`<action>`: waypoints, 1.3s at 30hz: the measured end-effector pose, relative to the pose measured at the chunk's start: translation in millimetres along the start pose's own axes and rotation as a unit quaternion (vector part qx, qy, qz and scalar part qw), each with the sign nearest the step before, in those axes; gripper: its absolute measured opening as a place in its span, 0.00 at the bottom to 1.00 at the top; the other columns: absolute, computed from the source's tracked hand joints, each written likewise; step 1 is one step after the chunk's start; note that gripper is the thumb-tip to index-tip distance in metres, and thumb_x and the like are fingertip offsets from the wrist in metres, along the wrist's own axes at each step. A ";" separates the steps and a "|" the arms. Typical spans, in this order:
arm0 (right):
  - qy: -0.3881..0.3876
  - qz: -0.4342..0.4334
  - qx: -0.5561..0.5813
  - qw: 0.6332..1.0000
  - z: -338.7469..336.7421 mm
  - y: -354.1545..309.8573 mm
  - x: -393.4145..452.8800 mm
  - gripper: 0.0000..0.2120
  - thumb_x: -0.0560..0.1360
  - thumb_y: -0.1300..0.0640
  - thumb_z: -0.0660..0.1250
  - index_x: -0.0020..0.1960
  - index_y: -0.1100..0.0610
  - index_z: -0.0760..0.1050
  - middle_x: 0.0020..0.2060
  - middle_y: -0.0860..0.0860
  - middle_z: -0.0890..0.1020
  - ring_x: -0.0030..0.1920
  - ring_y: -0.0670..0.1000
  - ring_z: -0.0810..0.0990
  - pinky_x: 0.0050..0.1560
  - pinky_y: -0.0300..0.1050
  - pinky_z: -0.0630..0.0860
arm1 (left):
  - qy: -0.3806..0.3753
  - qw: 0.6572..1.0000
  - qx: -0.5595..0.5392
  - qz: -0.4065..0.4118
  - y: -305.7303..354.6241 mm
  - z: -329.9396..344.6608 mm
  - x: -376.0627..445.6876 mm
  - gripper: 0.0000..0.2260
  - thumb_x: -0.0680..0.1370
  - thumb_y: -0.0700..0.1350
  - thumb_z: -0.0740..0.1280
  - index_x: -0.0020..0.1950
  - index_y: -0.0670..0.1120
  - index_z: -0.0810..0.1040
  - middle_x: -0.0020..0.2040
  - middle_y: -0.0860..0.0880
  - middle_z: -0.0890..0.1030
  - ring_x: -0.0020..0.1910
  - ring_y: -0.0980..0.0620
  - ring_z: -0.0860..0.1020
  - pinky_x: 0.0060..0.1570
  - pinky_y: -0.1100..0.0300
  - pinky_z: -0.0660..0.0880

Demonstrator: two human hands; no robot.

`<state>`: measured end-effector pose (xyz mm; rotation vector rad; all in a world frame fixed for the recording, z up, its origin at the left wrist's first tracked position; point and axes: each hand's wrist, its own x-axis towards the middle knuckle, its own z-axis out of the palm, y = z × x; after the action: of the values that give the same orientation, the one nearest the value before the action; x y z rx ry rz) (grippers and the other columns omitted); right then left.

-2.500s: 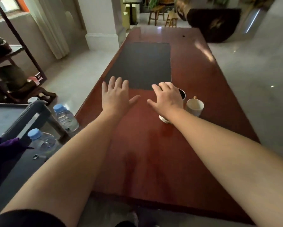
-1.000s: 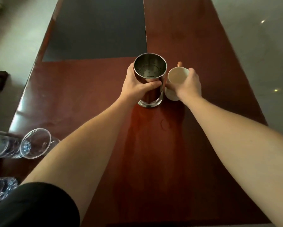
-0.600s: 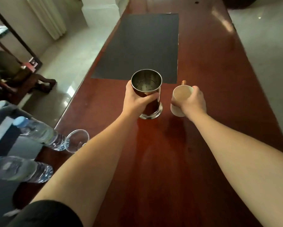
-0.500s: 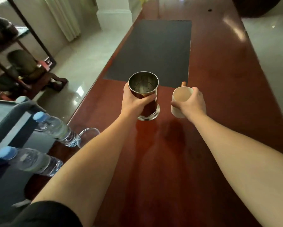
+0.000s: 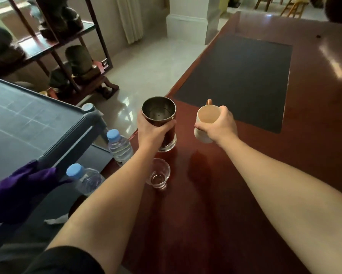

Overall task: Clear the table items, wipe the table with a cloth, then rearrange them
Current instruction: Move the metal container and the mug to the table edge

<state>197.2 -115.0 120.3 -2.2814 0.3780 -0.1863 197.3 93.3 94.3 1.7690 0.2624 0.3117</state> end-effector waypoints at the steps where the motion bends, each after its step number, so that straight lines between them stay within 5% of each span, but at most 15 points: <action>1: -0.006 -0.003 -0.002 1.000 8.3 -5.7 3.5 0.41 0.59 0.41 0.79 0.66 0.54 0.66 0.61 0.51 0.73 0.58 0.53 0.74 0.53 0.49 0.73 | 0.004 1.000 0.003 -0.005 -5.1 -1.9 3.9 0.46 0.55 0.59 0.81 0.69 0.53 0.66 0.61 0.54 0.75 0.61 0.53 0.75 0.62 0.50 0.74; 30: -0.089 0.009 -0.030 0.996 145.6 -23.1 103.4 0.45 0.59 0.41 0.76 0.69 0.59 0.65 0.64 0.57 0.73 0.63 0.58 0.73 0.55 0.48 0.71 | 0.031 0.998 0.021 -0.048 -52.3 -0.4 17.4 0.47 0.58 0.55 0.82 0.72 0.52 0.63 0.66 0.53 0.72 0.66 0.55 0.70 0.67 0.55 0.69; 36: -0.132 0.021 -0.012 0.991 141.1 -20.0 101.1 0.57 0.60 0.39 0.77 0.77 0.57 0.51 0.73 0.58 0.63 0.70 0.59 0.66 0.65 0.54 0.68 | 0.022 0.998 0.035 -0.050 -47.5 -3.3 16.2 0.50 0.57 0.58 0.81 0.73 0.52 0.62 0.67 0.54 0.71 0.67 0.57 0.70 0.68 0.55 0.68; 39: -0.131 0.015 -0.006 0.991 131.5 -21.0 98.7 0.57 0.61 0.38 0.77 0.78 0.56 0.48 0.74 0.58 0.61 0.72 0.58 0.63 0.66 0.53 0.65 | 0.011 0.997 0.052 -0.062 -39.1 -7.8 18.0 0.59 0.55 0.65 0.78 0.79 0.52 0.53 0.75 0.51 0.64 0.73 0.55 0.63 0.71 0.59 0.61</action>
<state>328.0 -42.2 49.1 -2.2737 0.2764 0.1300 211.1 115.1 58.9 1.8427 0.4096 0.2323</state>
